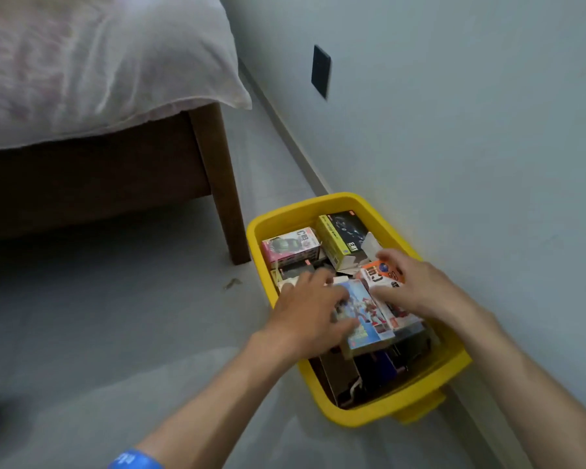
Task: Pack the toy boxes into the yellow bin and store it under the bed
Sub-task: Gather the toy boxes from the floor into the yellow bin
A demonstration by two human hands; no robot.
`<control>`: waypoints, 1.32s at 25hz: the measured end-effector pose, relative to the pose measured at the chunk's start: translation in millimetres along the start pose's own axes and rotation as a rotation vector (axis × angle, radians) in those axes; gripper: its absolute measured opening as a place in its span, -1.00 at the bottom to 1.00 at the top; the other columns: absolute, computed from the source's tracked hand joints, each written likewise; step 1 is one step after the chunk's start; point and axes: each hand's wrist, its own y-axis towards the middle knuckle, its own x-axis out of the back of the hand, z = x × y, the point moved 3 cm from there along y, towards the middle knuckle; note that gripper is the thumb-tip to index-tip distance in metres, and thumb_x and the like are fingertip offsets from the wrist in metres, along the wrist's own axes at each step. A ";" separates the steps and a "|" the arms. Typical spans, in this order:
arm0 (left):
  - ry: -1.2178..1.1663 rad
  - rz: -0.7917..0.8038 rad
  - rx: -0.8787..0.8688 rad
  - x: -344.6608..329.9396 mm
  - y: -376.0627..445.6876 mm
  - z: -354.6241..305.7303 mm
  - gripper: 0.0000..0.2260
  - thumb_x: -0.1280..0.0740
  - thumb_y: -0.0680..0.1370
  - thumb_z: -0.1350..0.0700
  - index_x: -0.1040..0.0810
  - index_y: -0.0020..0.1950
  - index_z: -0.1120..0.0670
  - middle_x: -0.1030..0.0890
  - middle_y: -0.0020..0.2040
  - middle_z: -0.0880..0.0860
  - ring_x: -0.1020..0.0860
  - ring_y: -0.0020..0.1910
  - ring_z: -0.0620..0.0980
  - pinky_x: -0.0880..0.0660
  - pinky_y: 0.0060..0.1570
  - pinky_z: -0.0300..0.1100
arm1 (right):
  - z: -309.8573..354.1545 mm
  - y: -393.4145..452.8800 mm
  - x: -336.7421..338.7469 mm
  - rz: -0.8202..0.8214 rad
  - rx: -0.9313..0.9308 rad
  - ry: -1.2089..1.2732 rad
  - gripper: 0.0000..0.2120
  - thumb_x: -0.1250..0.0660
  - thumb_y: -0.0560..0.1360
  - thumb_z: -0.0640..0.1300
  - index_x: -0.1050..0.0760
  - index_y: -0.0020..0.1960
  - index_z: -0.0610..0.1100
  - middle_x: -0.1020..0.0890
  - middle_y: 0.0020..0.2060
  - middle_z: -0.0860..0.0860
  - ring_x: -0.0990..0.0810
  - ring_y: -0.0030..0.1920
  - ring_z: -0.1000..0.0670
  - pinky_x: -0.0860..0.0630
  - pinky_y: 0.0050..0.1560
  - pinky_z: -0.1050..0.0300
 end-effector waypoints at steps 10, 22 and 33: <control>0.028 0.025 -0.100 -2.8 -2.2 28.1 -0.49 -0.26 0.49 -0.33 -0.53 0.31 -0.06 -0.46 0.41 0.00 -0.31 0.42 0.04 -0.28 0.30 -0.02 | 39.8 20.7 39.3 -0.665 0.132 0.837 -0.20 -0.53 0.22 0.23 -0.21 0.34 0.23 -0.55 0.12 0.10 -0.61 -0.01 0.08 -0.62 -0.17 0.00; -0.075 -0.294 0.077 -7.3 -17.5 77.2 -0.61 -0.26 0.58 -0.11 -0.47 0.37 0.01 -0.42 0.42 -0.01 -0.33 0.39 -0.02 -0.32 0.33 -0.04 | 78.5 40.6 -55.7 -0.248 -0.057 0.148 -0.48 -0.28 0.44 0.38 -0.54 -0.10 -0.11 -0.66 -0.08 -0.13 -0.62 -0.10 -0.13 -0.56 -0.10 -0.06; -0.177 -0.539 0.626 32.1 -174.9 246.5 -0.69 -0.31 0.57 0.08 -0.54 0.29 0.12 -0.55 0.29 0.11 -0.44 0.28 0.15 -0.32 0.26 -0.05 | 295.9 -46.2 -163.8 -0.444 0.778 -0.253 -0.69 -0.26 0.48 -0.01 -0.56 0.07 -0.20 -0.60 -0.07 -0.19 -0.51 -0.11 -0.25 -0.37 -0.14 -0.04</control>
